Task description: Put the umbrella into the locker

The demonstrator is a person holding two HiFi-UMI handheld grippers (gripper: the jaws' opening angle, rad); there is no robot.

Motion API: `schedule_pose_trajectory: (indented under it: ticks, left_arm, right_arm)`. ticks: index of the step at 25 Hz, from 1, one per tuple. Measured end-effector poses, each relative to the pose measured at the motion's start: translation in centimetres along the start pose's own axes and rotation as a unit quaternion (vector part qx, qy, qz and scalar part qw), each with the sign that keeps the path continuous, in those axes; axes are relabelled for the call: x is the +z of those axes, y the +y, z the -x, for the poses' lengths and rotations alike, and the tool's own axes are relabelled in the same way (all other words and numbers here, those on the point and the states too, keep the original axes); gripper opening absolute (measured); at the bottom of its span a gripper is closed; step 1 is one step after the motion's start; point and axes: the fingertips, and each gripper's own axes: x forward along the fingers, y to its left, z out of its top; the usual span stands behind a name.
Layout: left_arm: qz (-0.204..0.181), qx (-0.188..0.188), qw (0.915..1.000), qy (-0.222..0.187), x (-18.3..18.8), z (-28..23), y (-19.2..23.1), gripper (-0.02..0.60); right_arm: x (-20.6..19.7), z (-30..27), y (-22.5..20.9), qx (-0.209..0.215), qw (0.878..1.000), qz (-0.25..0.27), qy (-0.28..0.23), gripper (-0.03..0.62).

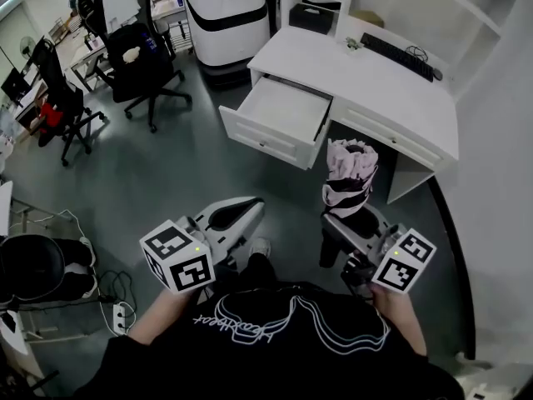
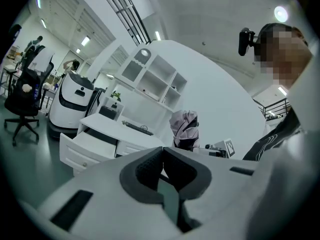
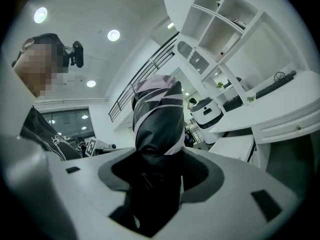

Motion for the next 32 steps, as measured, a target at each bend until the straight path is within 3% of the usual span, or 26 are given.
schedule_pose_trajectory:
  ticks: [8,15,32]
  left_arm:
    - [0.032,-0.018,0.9990,0.025,4.3,-4.0,11.6,0.006]
    - [0.031,-0.042,0.9982,0.031,7.5,-6.4,18.3,0.006]
    - [0.046,-0.031,0.9976,0.041,8.8,-9.4,25.4,0.006]
  right_arm:
    - [2.3,-9.9,-6.7,-0.040,0.999,-0.033,0.015,0.242]
    - [4.2,-16.5,-9.9,-0.060,0.997,-0.035,0.021,0.242]
    - [5.4,-22.3,-15.6,-0.071,0.996,-0.034,0.040,0.242]
